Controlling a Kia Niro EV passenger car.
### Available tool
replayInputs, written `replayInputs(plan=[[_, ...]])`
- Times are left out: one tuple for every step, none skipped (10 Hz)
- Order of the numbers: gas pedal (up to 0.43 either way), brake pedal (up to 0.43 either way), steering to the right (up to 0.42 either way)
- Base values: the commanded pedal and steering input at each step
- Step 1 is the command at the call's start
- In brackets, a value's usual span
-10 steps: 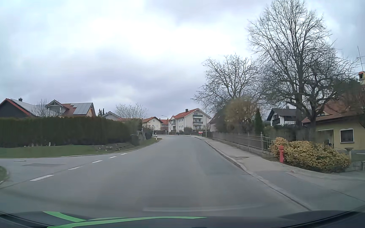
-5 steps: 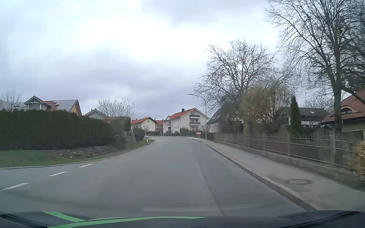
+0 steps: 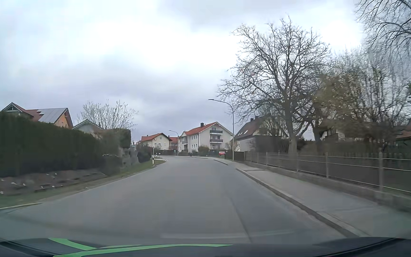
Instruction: Follow the waypoints while adhering to traffic rules and regulations
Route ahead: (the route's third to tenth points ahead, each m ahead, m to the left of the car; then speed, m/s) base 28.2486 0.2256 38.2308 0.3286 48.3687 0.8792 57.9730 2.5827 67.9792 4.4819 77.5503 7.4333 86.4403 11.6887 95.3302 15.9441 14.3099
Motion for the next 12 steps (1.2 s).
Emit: replayInputs(plan=[[0.209,0.0,0.004],[0.209,0.0,0.004],[0.209,0.0,0.004],[0.209,0.0,0.003],[0.209,0.0,0.002],[0.209,0.0,0.0],[0.209,0.0,0.0],[0.209,0.0,0.0],[0.209,0.0,0.0],[0.209,0.0,0.0],[0.209,0.0,0.0],[0.209,0.0,0.0]])
